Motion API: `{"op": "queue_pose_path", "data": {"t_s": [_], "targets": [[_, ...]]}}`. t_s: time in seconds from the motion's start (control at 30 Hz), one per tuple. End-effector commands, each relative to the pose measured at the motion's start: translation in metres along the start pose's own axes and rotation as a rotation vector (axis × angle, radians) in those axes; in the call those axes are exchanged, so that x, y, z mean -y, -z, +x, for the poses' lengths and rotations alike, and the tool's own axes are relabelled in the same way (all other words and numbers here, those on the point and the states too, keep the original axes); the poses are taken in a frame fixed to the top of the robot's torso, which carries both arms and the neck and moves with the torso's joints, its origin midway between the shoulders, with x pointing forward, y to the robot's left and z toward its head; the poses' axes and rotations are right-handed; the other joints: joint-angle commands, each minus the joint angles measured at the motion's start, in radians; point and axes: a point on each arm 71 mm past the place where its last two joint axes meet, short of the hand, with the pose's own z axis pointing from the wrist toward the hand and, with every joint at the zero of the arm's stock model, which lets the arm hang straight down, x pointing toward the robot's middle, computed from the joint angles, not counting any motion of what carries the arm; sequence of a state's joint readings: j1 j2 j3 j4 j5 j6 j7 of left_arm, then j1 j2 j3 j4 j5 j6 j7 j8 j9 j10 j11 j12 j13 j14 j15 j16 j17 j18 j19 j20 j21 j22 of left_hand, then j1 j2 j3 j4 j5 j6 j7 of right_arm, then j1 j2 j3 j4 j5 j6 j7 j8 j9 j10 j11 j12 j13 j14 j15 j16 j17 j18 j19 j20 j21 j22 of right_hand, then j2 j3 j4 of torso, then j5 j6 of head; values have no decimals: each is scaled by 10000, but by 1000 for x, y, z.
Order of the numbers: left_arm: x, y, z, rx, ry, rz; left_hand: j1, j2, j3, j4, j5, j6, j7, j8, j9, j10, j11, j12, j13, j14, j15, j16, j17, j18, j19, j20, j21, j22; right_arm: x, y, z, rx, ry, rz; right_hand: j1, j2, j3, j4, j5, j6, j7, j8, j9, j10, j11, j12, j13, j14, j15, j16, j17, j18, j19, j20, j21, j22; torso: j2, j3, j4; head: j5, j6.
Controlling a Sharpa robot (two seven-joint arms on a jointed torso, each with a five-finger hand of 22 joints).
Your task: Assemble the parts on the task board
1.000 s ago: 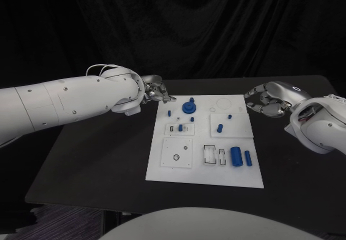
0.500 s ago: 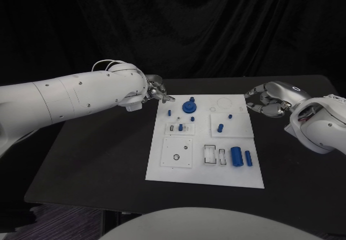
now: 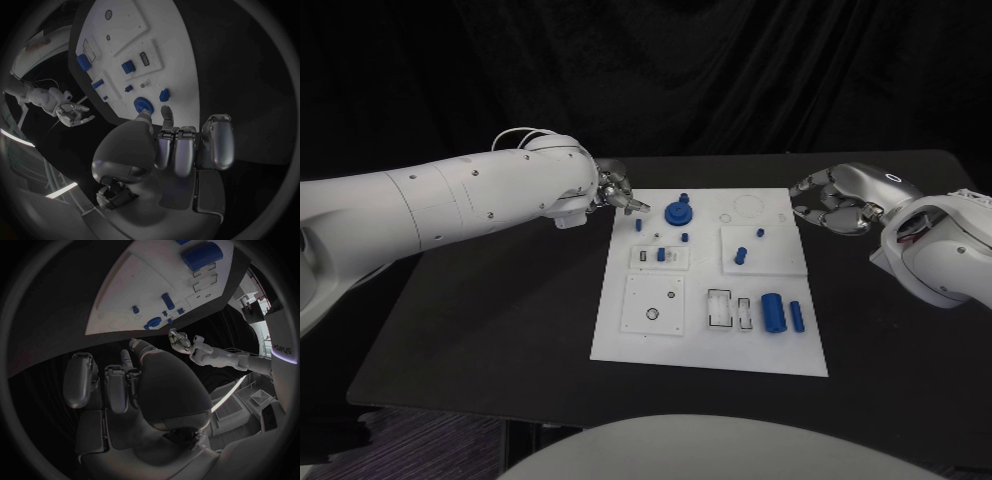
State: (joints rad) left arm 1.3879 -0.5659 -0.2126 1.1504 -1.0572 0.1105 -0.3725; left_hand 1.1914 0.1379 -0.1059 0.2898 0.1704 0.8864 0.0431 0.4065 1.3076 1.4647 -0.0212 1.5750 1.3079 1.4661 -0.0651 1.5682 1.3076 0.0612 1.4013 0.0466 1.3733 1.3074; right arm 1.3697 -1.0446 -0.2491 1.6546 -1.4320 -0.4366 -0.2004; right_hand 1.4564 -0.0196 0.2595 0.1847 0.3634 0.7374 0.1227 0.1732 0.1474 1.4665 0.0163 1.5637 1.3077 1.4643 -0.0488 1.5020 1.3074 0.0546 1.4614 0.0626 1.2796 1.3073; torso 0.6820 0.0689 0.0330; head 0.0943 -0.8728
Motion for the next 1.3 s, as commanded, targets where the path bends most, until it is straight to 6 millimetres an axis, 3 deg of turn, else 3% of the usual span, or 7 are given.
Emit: {"op": "queue_pose_path", "data": {"t_s": [0.03, 0.6, 1.0, 1.3], "targets": [[-1, -3, 6, -328, 21, 11, -93, 22, -67, 14, -50, 26, 71, -53, 221, 1061, 60, -42, 2629, 1047, 53, 26, 2632, 32, 11, 51, -43, 1132, 1, 1, 1, -56, 13, 106, -78, 51, 64, -3, 35, 79, -14, -29, -16, 869, 44, -44, 2482, 860, 24, -60, 2017, 114, -53, 1, -51, 1754, -25, 25, 7, -20, 2], [-4, -10, 17, -486, 99, 15, -106, 64, -59, -10, 61, 15, 76, -190, 176, 1061, 68, -42, 2629, 1047, 66, 26, 2632, 39, -9, 66, -73, 1127, 1, 1, 1, -68, 14, 97, -82, 48, 77, -6, 35, 82, -12, -33, -22, 839, 43, -65, 2456, 861, 23, -56, 2021, 114, -53, 0, -54, 1753, -30, 6, 6, -45, 2], [-5, -13, 22, -507, 152, 71, -49, 106, -12, -25, 273, 41, 85, -391, 119, 1061, 80, -42, 2629, 1047, 81, 26, 2632, 53, -54, 84, -132, 1112, 1, 1, 1, -75, 14, 107, -82, 48, 77, -6, 35, 82, -12, -33, -22, 839, 43, -65, 2456, 861, 23, -56, 2021, 114, -53, 0, -54, 1753, -35, 28, 17, -83, 2], [-3, -14, 22, -437, 189, 228, -4, 125, 26, -27, 403, 64, 91, -507, 88, 1061, 87, -42, 2629, 1047, 89, 26, 2632, 59, -75, 93, -161, 1109, 1, 1, 1, -93, 17, 123, -82, 48, 77, -6, 35, 82, -12, -33, -22, 839, 43, -65, 2456, 861, 23, -56, 2021, 114, -53, 0, -54, 1753, -38, 23, 11, -105, 2]]}}
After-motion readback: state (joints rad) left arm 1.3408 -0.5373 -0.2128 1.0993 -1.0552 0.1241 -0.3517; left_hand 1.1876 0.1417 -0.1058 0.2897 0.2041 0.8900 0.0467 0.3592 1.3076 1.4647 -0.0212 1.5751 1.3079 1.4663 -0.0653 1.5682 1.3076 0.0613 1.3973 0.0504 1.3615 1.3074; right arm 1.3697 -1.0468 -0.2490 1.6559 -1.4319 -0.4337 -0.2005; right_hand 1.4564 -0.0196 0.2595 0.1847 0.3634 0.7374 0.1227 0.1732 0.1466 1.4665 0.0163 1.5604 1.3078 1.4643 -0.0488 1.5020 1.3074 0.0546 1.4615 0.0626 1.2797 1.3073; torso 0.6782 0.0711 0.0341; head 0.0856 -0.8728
